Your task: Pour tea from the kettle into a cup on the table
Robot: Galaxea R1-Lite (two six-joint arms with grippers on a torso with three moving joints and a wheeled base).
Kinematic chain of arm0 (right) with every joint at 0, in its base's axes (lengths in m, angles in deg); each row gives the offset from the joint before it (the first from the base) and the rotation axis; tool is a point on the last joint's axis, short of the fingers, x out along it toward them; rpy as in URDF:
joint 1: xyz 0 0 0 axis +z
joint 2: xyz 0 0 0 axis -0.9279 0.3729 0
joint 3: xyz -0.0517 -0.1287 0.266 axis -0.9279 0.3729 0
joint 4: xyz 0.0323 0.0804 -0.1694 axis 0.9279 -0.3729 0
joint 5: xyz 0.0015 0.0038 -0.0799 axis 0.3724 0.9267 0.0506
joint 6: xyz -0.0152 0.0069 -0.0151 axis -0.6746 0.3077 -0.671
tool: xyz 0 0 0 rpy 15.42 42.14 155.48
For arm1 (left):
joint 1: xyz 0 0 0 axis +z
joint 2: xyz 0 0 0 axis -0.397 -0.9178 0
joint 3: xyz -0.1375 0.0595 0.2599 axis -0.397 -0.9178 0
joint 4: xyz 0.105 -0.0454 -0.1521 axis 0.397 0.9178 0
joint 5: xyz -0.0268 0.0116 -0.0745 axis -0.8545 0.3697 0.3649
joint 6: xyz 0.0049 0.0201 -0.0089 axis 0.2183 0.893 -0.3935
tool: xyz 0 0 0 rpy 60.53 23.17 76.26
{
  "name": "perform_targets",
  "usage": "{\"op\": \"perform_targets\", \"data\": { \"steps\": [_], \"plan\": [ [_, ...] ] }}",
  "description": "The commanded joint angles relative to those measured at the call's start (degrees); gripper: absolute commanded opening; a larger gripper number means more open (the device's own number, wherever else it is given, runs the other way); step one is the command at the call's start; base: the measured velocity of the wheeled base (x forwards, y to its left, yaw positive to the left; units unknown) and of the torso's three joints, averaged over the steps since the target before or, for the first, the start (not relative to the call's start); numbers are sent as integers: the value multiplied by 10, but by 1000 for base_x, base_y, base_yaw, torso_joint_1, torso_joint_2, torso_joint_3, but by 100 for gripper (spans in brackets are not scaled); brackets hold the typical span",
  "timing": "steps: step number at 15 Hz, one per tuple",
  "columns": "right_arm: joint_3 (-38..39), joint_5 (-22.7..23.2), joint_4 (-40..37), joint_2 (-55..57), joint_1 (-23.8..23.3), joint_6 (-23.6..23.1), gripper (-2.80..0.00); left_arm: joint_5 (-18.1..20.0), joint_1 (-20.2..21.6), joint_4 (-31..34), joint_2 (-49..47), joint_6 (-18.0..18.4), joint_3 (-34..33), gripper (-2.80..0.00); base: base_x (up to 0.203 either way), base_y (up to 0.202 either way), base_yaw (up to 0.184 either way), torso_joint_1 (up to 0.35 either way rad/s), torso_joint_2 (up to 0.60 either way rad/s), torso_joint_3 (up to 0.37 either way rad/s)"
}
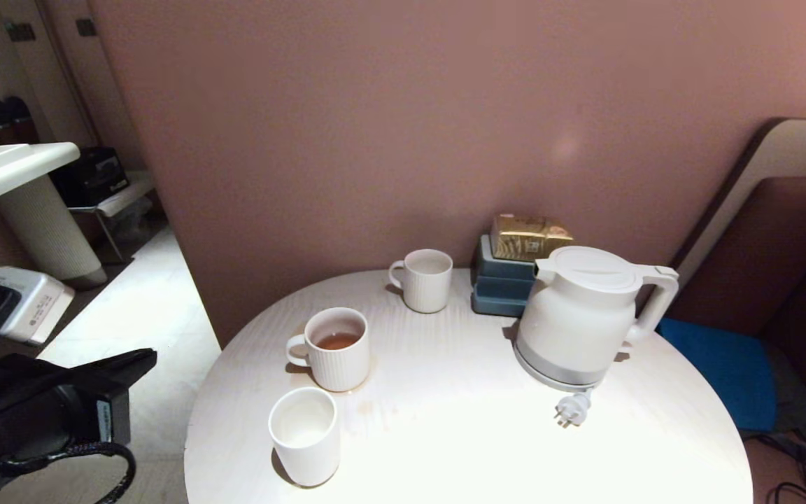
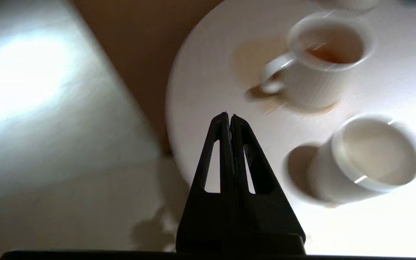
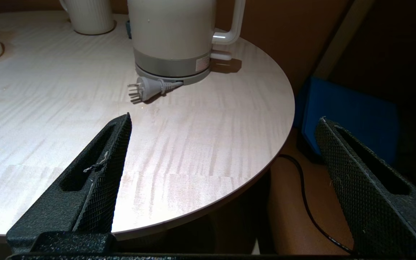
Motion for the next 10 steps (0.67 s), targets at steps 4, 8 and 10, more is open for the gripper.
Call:
{"op": "perform_targets", "data": {
  "steps": [4, 8, 10],
  "plan": [
    [0, 0, 0, 0, 0, 0, 0, -153, 0, 108, 139, 59, 16, -280, 0, 0, 0, 0, 0, 0],
    [0, 0, 0, 0, 0, 0, 0, -164, 23, 112, 315, 109, -25, -280, 0, 0, 0, 0, 0, 0],
    [0, 0, 0, 0, 0, 0, 0, -163, 110, 113, 366, 143, -40, -280, 0, 0, 0, 0, 0, 0]
  ]
}}
